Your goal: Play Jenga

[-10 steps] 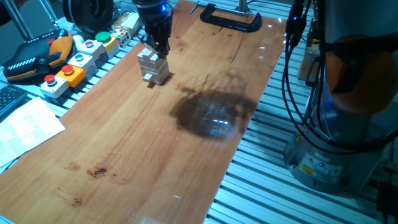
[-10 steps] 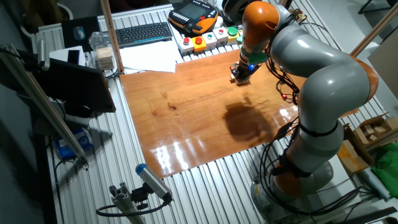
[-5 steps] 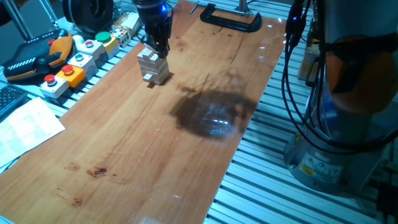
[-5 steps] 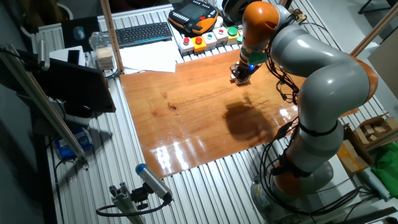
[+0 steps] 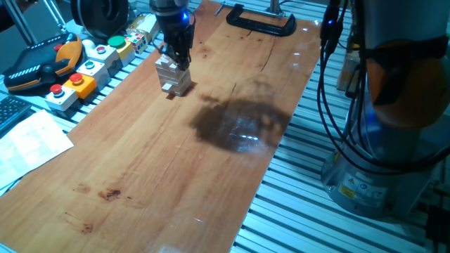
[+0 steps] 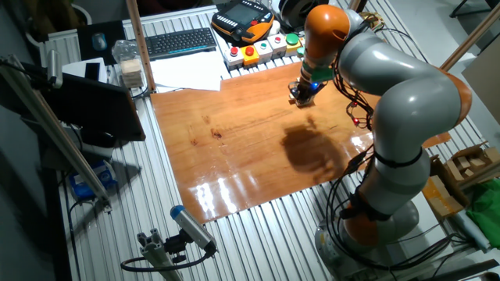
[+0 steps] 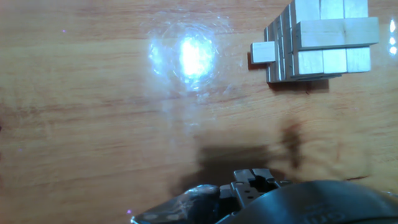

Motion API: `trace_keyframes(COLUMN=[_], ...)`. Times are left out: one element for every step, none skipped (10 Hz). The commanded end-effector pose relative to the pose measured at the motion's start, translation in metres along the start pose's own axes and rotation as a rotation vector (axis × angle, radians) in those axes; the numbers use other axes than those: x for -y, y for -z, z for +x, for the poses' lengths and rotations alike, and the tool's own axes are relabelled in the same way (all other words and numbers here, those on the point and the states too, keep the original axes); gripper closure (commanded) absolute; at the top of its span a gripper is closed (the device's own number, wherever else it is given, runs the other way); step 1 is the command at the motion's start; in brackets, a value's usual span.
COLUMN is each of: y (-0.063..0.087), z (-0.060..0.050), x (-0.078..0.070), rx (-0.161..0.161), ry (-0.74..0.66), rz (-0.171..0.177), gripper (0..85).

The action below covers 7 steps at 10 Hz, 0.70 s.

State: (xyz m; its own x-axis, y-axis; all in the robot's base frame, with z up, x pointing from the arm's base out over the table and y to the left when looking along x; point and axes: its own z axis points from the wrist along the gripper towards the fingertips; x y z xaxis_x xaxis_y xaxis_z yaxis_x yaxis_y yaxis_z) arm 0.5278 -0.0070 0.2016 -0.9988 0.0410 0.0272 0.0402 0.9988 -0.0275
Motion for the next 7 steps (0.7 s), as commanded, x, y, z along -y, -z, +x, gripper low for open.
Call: trace_keyframes(y=[-0.003,-0.006,-0.009,-0.012,-0.016,-0.02,-0.023], z=[-0.002,-0.004,-0.007,-0.009,-0.012,-0.016,-0.018], x=[0.0,-0.001,-0.002,-0.002,-0.002,-0.002,-0.003], rx=[-0.002,-0.006,-0.009,-0.007,-0.007,-0.005,-0.005], ry=[-0.008,-0.025,-0.044,-0.062,-0.084,-0.107,-0.121], rz=[0.003,0.008,0.011,0.014,0.011,0.016,0.019], gripper=[84.3,84.3,84.3,84.3,84.3,84.3,84.3])
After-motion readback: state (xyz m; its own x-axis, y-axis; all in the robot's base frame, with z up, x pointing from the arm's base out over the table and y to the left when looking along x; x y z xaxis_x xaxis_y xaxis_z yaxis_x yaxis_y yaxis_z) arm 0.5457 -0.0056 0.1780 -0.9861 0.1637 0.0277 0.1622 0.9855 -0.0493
